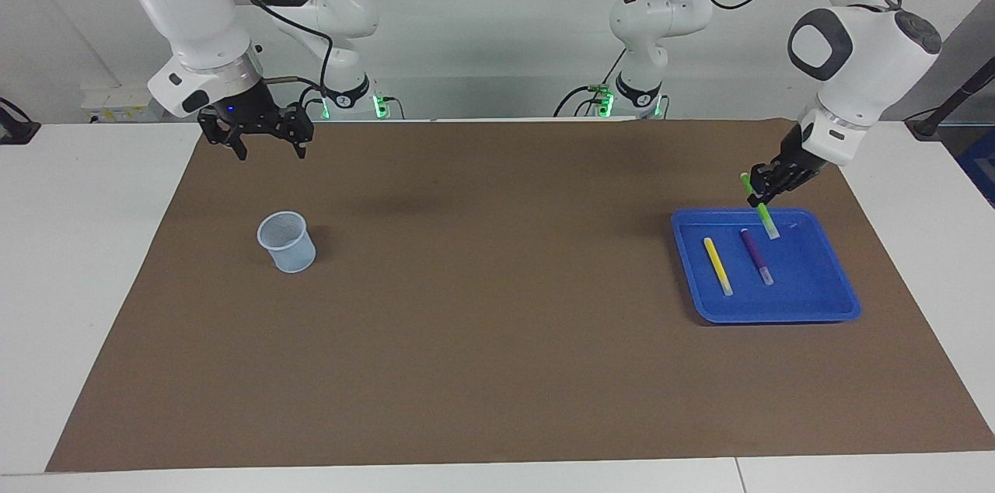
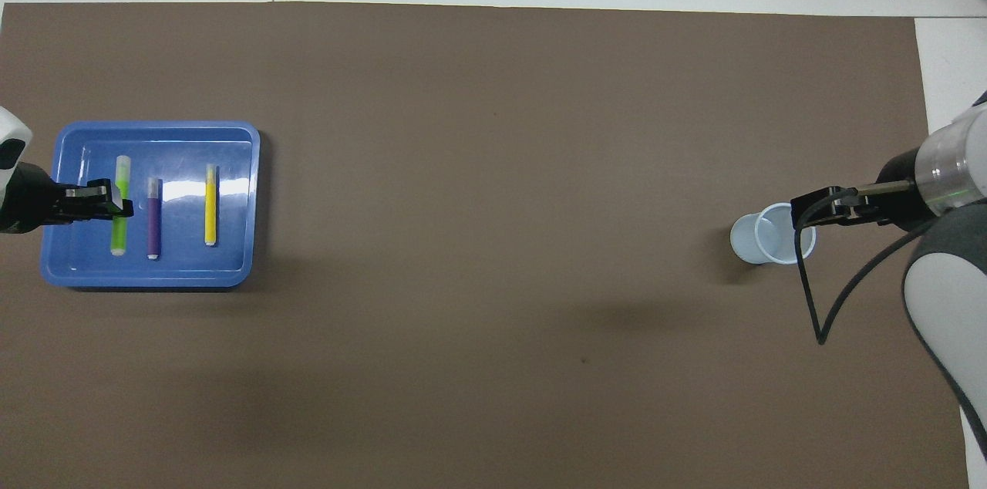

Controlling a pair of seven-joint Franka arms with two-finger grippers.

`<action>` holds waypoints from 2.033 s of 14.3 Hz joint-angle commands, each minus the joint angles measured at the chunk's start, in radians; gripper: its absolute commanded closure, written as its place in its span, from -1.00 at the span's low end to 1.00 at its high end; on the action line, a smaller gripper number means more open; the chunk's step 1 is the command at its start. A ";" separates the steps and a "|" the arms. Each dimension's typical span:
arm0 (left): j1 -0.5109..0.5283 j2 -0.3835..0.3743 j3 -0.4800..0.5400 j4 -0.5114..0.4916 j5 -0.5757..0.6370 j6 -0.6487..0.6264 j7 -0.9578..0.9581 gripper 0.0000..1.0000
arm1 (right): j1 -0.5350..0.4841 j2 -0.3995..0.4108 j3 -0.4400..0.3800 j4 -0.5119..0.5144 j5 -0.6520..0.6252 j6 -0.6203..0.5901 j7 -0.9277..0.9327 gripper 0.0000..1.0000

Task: Right arm passes pens to left for tray arrangement
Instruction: 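Lower the green pen into the blue tray with the left gripper, then open the left gripper to release the green pen in the tray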

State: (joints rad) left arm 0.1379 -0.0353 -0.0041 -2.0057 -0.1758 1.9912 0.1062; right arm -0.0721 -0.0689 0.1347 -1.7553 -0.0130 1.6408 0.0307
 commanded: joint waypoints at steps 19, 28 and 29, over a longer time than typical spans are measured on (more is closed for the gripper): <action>0.172 0.293 -0.008 0.002 0.110 0.313 0.320 1.00 | 0.046 0.043 -0.063 0.007 0.030 0.048 0.034 -1.00; 0.180 0.295 -0.010 -0.128 0.110 0.464 0.267 1.00 | 0.044 0.043 -0.063 0.020 0.030 0.064 0.035 -1.00; 0.177 0.296 -0.010 -0.136 0.110 0.489 0.270 1.00 | 0.044 0.041 -0.063 0.020 0.030 0.060 0.035 -1.00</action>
State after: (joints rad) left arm 0.3219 0.2646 -0.0121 -2.0878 -0.0858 2.4032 0.3997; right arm -0.0320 -0.0306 0.0805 -1.7481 -0.0032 1.6977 0.0520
